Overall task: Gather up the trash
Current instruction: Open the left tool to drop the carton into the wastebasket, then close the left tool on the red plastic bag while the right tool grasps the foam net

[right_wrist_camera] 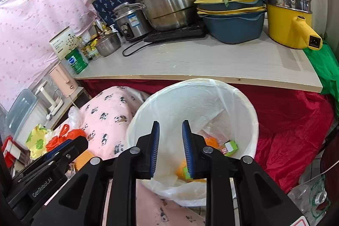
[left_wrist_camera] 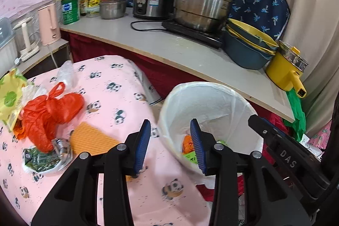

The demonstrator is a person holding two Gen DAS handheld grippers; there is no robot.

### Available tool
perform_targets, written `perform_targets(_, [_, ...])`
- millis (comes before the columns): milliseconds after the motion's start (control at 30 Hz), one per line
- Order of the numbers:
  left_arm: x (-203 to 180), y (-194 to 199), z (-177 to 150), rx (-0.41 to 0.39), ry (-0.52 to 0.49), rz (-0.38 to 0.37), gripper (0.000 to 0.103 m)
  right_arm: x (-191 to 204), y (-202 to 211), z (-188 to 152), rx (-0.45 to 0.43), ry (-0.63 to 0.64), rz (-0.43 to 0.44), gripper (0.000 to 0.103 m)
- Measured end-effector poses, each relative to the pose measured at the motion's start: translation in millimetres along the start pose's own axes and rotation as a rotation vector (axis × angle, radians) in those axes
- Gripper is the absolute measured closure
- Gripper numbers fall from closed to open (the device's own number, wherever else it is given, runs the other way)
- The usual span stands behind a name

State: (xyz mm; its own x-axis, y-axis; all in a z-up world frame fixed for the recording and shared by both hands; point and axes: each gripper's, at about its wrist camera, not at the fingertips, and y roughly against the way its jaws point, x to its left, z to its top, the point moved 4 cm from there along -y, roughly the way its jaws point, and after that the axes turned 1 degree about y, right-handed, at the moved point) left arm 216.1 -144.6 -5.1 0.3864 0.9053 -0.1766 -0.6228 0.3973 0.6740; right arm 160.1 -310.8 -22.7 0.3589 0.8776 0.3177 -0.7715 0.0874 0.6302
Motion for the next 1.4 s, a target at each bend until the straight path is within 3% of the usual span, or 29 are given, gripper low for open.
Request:
perform_targets(333, [67,21,-15,-0.001,0.087,0.107,0.066,54,-4,-22,0.046,0.084,0.047,0.076])
perform_targets(433, [89,27,-21,-0.001,0.107,0.152,0.064,70,-4,-30,0.056,0.106,0.062,0.070])
perform_targets(533, [112,32,-28,0.000,0.136,0.186,0.058,84,-7,-39,0.073,0.126,0.074,0.070])
perform_targets(733, [155,38,-39,0.010,0.201,0.233,0.058,106,-22,-59,0.123,0.152,0.085,0.070])
perform_targets(867, [174,41,-42,-0.005,0.225,0.258,0.042,118,-34,-72,0.155,0.169,0.089,0.066])
perform_targets(1100, [196,33,-41,-0.003,0.245,0.277,0.036,133,-54,-88,0.198,0.184,0.092,0.055])
perform_targets(1200, [203,25,-39,0.006,0.261,0.285,0.033,136,-63,-93,0.214,0.192,0.090,0.054])
perform_targets(1267, [209,20,-37,0.008,0.275,0.289,0.024,136,-69,-95,0.225,0.192,0.087,0.053])
perform_targets(1400, [213,9,-31,0.009,0.286,0.292,0.023,136,-79,-97,0.237,0.183,0.081,0.050])
